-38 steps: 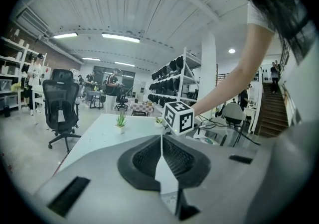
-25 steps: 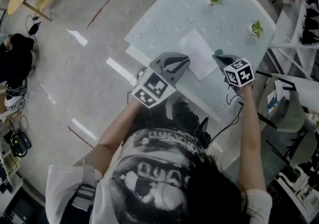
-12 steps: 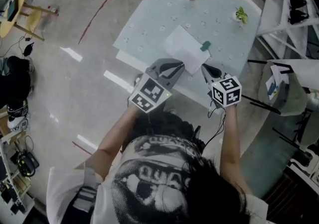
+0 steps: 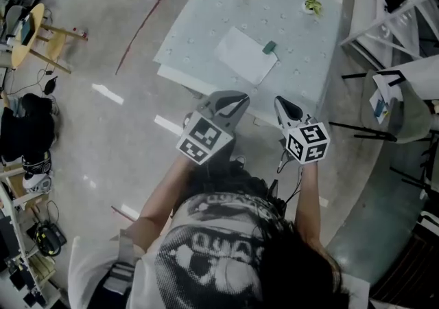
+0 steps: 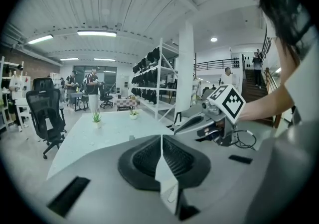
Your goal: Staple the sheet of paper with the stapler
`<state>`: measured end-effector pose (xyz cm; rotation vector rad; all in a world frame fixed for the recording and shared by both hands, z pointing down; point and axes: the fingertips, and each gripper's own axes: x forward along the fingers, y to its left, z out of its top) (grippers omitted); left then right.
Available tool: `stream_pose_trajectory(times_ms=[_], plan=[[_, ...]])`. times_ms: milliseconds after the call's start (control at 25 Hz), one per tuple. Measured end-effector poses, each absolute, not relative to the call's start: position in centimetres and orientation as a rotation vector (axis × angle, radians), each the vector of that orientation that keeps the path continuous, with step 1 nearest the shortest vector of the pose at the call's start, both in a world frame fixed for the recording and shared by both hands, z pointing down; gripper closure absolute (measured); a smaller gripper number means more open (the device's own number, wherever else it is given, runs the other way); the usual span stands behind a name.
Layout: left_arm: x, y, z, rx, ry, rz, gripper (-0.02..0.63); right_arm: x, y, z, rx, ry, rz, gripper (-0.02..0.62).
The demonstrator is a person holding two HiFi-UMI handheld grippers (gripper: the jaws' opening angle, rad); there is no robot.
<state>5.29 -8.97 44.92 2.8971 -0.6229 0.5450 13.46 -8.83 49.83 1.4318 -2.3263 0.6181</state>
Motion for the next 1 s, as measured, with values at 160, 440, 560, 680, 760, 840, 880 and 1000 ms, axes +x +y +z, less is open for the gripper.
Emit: stream_pose_trajectory(times_ms=[160, 440, 560, 680, 760, 840, 880, 1000], plan=[[5.7, -4.8, 44.0, 2.917, -0.641, 0.560, 0.597, 14.0, -4.1, 47.9, 1.503, -2.363, 0.589, 0.595], [6.4, 2.4, 42.8, 2.932, -0.662, 0.566, 0.597, 14.6, 2.8, 45.9, 1.576, -2.431, 0.570, 0.595], [6.8, 4.8, 42.9, 2.941, -0.644, 0.599, 0.597, 14.5, 4.8, 45.6, 1.593, -2.458, 0.562, 0.597], [6.9, 6.4, 42.5, 2.952, -0.634, 0.614, 0.597, 14.1, 6.2, 45.3, 1.603, -2.481, 0.562, 0.597], [6.9, 7.1, 42.2, 2.960, -0.629, 0.622, 0.597, 13.8, 6.9, 45.1, 1.607, -2.495, 0.561, 0.597], [7.0, 7.7, 42.0, 2.965, -0.624, 0.630, 0.597, 13.6, 7.3, 45.0, 1.609, -2.503, 0.558, 0.598], [7.0, 7.9, 42.0, 2.967, -0.619, 0.634, 0.597, 13.6, 7.5, 45.0, 1.610, -2.504, 0.558, 0.598], [7.0, 8.4, 42.1, 2.970, -0.594, 0.644, 0.597, 13.4, 7.9, 45.1, 1.619, -2.500, 0.558, 0.598]])
